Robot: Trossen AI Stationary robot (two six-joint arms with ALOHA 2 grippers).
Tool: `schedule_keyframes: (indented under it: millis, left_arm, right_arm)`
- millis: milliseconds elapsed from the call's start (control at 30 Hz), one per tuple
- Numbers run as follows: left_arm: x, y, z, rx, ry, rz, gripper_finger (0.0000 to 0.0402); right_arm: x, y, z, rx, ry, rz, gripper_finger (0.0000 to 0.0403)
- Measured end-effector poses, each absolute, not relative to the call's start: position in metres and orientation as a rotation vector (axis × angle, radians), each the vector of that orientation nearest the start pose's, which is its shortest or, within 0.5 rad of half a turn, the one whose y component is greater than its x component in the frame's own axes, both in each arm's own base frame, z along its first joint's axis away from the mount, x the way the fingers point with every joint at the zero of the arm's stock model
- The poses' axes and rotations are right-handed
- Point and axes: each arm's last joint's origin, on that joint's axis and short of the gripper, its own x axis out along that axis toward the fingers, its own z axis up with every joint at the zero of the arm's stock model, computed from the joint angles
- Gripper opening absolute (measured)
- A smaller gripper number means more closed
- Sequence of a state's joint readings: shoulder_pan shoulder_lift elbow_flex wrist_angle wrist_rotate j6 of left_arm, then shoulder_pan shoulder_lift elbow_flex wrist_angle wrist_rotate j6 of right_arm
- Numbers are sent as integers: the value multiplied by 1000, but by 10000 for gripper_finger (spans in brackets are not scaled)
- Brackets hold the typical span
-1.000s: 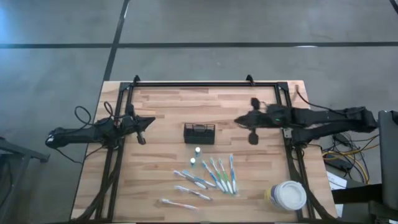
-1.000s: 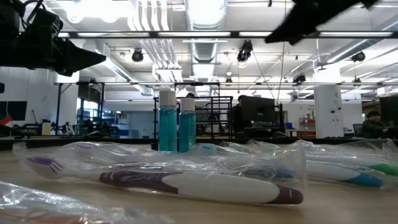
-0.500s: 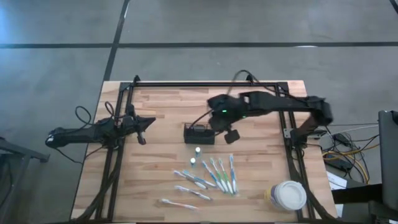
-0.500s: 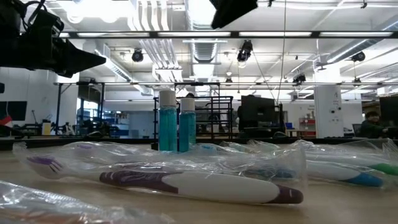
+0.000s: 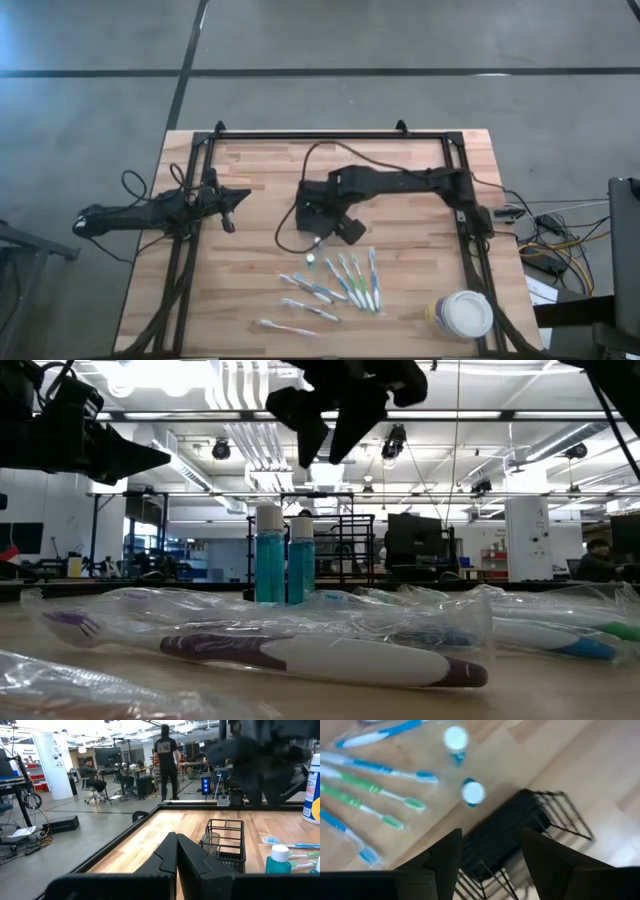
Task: Pick & Place toothbrushing station
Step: Put the top mouthwash into the wire organizer
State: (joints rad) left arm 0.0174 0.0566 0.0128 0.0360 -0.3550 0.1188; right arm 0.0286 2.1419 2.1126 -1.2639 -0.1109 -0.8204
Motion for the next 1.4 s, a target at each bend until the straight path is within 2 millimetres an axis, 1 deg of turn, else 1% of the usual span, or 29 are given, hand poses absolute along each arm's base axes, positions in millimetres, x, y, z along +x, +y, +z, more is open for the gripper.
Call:
schedule_keyframes:
  millis: [100,200,367,567,767,1000,1167,1400]
  left_arm:
    - [99,12,167,119,31,372,5]
    - [99,12,167,119,31,372,5]
    - [99,12,167,120,32,372,5]
    - [99,12,167,101,29,372,5]
    - [99,12,167,69,22,373,5]
    - [99,12,168,64,3,374,5]
    - [99,12,169,63,0,374,5]
    - [99,12,169,63,-3,374,5]
  right_arm:
    - [440,23,277,-674,1165,678,201]
    - [442,27,276,-705,1136,693,201]
    - [442,30,274,-725,1127,708,201]
    - [445,32,261,-760,1098,722,201]
    - [447,33,260,-767,1075,714,201]
    - [445,36,245,-767,1106,739,201]
    - [449,43,231,-778,1061,728,201]
    - [449,42,226,-774,1069,724,201]
